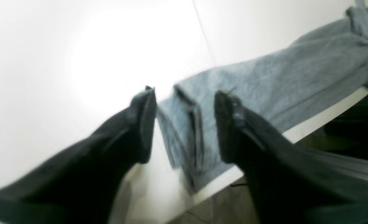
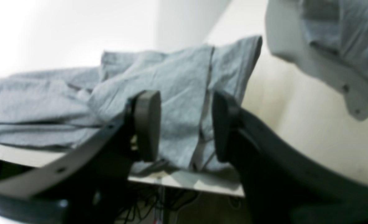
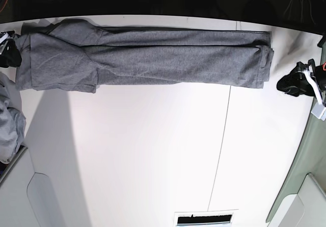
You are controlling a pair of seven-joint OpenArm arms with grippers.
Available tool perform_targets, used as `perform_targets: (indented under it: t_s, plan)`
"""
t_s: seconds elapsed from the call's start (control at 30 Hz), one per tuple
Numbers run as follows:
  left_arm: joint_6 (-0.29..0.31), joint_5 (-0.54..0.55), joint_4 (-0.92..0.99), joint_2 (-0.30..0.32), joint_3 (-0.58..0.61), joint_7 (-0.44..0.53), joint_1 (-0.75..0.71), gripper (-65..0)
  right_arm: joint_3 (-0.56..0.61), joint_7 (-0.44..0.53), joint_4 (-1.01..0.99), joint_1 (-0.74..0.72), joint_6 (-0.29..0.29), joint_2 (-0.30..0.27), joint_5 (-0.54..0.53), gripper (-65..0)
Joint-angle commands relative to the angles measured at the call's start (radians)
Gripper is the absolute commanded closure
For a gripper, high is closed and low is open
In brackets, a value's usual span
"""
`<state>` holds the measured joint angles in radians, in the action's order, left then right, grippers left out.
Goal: Layout the t-shirt on the table in an organized manner, then fold the t-shirt properly
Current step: 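Grasp both ends of the long folded strip with both grippers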
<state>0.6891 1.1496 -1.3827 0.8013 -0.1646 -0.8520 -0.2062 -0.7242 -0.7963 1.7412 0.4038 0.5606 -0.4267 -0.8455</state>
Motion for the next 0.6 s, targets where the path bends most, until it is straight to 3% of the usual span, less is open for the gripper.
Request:
perform_targets:
  t_s: [0.0,0.13,0.33,0.47,0.57]
  plan:
    - [0.009,0.028,-0.011,-0.002,-0.008,0.009,-0.007,-39.7,-0.007,0.032,0.018,-0.021,0.001,-0.015,-0.019,-24.2]
    - [0.009,-0.071,-0.008,-0.11,-0.009,0.028,-0.032,-40.6,0.004,0.031,0.017,-0.094,0.005,0.019,-0.001,0.0]
    - [-0.087,-0.283,-0.008,-0.232,-0.065,0.107,-0.032,-40.6,0.149,0.034,-0.002,-0.104,0.005,0.037,0.109,0.0]
    - [-0.152,-0.373,-0.008,-0.245,-0.081,0.124,-0.032,-40.6,0.237,0.055,-0.017,-0.104,0.004,0.046,0.159,0.0]
    - [-0.155,-0.385,-0.008,-0.244,-0.085,0.107,-0.037,-40.6,0.266,0.064,-0.027,-0.105,0.004,0.045,0.166,0.0]
